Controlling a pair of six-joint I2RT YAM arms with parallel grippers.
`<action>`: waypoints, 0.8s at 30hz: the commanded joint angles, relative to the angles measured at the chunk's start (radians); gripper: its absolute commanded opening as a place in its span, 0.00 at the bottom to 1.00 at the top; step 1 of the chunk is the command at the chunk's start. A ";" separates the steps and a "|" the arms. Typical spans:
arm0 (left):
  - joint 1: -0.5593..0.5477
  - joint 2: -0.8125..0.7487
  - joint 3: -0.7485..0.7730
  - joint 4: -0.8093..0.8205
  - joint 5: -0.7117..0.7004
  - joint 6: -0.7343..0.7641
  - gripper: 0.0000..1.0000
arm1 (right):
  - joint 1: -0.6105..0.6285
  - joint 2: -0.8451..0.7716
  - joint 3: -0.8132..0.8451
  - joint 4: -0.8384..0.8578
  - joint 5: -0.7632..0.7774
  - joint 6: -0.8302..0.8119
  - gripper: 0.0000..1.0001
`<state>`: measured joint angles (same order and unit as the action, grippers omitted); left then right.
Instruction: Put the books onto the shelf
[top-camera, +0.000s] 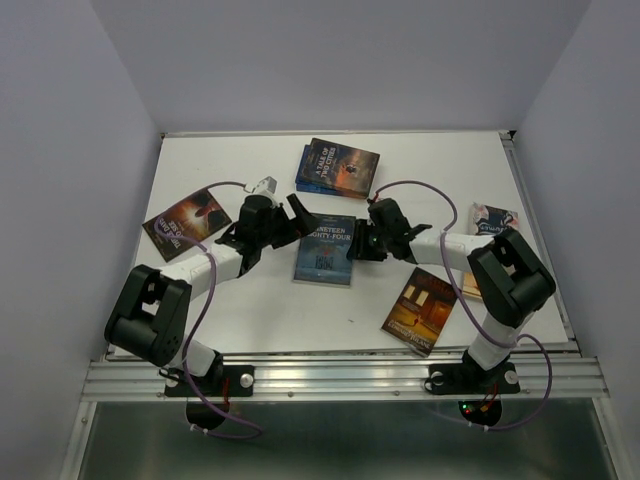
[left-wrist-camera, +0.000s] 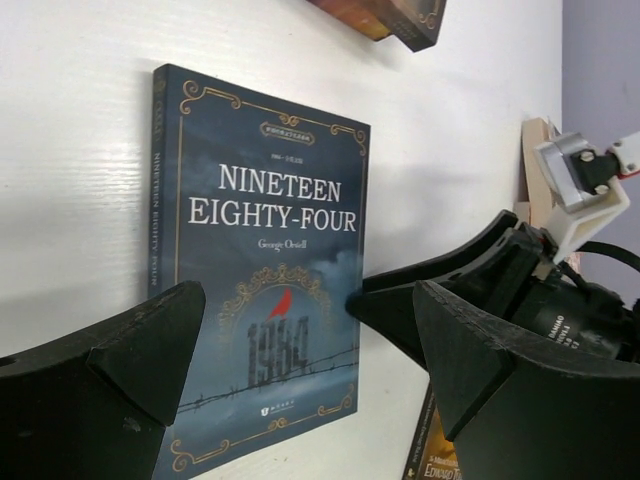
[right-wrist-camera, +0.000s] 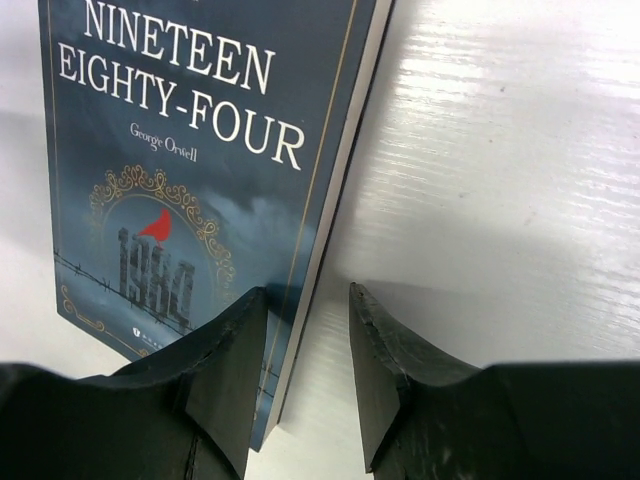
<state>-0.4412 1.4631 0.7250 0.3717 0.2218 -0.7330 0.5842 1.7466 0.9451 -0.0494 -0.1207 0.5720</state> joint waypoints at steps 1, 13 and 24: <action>0.012 -0.007 -0.021 -0.007 -0.036 0.029 0.98 | 0.012 -0.053 -0.022 -0.044 0.019 0.009 0.44; 0.015 0.075 -0.038 -0.002 -0.030 0.038 0.93 | 0.012 0.022 -0.006 0.000 -0.027 0.026 0.38; -0.017 0.167 -0.032 0.036 0.045 0.024 0.88 | 0.012 0.077 -0.023 -0.023 -0.023 0.058 0.15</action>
<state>-0.4332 1.6104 0.6952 0.3653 0.2302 -0.7132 0.5838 1.7611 0.9398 -0.0174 -0.1482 0.6300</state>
